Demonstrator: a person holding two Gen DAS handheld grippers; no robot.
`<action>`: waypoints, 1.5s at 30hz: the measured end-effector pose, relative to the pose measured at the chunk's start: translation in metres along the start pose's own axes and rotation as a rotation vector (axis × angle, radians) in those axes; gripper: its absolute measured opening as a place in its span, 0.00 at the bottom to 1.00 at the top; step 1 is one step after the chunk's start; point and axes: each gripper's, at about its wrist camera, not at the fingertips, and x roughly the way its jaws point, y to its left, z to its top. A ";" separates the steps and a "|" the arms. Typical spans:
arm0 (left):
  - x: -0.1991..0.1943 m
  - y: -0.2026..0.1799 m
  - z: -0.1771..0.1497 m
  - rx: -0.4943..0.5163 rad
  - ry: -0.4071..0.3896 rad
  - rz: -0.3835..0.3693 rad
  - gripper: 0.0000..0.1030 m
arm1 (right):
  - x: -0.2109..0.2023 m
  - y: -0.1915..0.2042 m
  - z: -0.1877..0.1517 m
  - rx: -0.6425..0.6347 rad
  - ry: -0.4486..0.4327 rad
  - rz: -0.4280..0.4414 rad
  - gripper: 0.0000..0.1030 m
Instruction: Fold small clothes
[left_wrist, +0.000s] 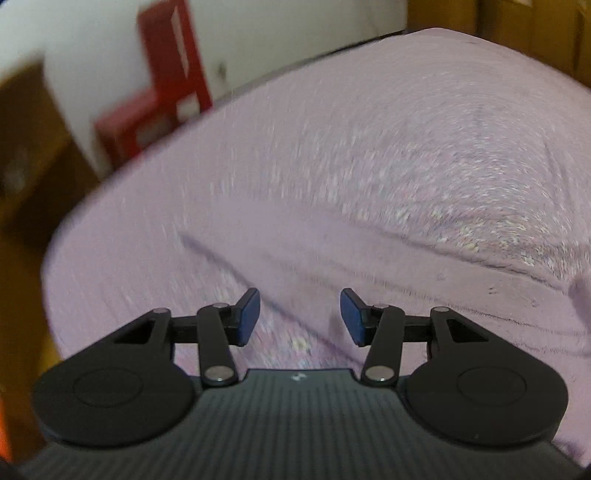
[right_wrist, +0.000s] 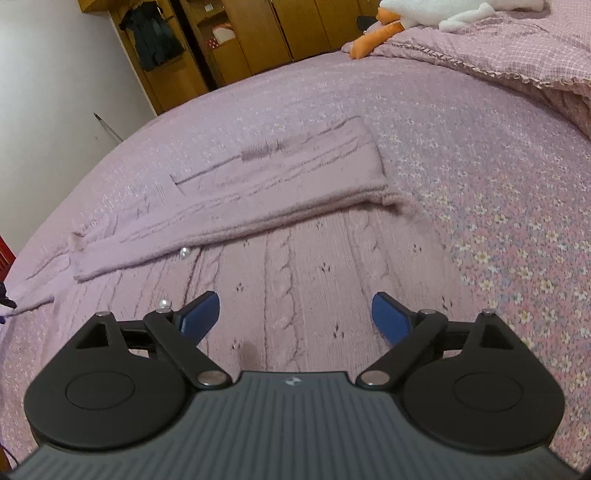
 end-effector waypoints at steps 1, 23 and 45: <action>0.008 0.003 -0.005 -0.046 0.024 -0.033 0.49 | 0.000 0.000 -0.001 -0.005 0.004 -0.005 0.91; -0.049 0.008 -0.023 -0.148 -0.325 -0.119 0.12 | 0.003 0.000 0.005 -0.009 0.034 -0.015 0.91; -0.212 -0.190 -0.070 0.186 -0.541 -0.602 0.12 | -0.014 -0.030 0.007 0.093 -0.021 0.002 0.91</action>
